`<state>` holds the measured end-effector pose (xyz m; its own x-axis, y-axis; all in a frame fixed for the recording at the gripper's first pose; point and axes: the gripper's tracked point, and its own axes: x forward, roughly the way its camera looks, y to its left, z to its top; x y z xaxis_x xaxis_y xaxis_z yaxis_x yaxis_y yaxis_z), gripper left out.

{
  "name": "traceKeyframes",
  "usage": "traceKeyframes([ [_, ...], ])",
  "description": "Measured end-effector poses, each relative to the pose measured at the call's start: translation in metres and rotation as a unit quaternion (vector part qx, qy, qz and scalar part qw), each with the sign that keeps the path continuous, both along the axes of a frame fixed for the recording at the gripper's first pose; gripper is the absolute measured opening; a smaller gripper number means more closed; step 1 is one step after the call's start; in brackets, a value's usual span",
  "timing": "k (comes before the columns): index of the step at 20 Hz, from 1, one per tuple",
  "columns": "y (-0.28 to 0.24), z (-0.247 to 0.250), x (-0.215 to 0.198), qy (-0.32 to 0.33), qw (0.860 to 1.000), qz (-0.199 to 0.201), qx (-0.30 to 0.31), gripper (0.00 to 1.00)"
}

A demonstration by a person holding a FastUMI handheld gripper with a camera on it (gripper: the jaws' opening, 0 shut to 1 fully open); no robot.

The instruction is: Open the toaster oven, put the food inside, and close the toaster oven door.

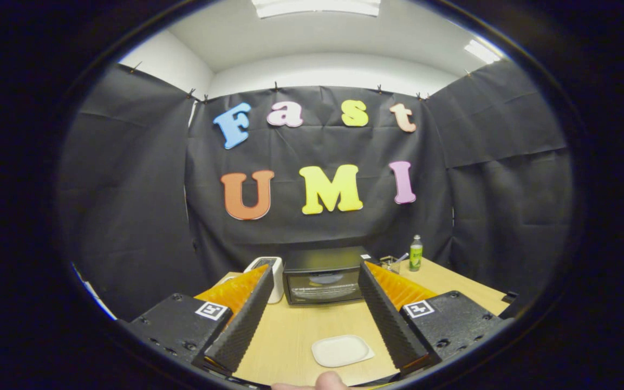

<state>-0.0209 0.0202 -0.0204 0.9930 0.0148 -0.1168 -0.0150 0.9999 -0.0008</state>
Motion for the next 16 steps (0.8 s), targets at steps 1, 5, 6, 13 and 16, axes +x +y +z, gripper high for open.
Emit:
traceKeyframes([
  [1, 0.003, 0.002, 0.0, -0.003, 1.0, 0.005, -0.002, 1.0],
  [5, 0.004, 0.007, -0.002, -0.015, 1.0, 0.011, -0.001, 1.0],
  [6, 0.005, 0.008, -0.001, -0.02, 1.0, 0.013, 0.005, 1.0],
  [13, -0.014, -0.002, 0.008, -0.009, 1.0, -0.018, 0.003, 1.0],
  [16, -0.016, -0.002, 0.009, -0.014, 1.0, -0.026, 0.007, 1.0],
])
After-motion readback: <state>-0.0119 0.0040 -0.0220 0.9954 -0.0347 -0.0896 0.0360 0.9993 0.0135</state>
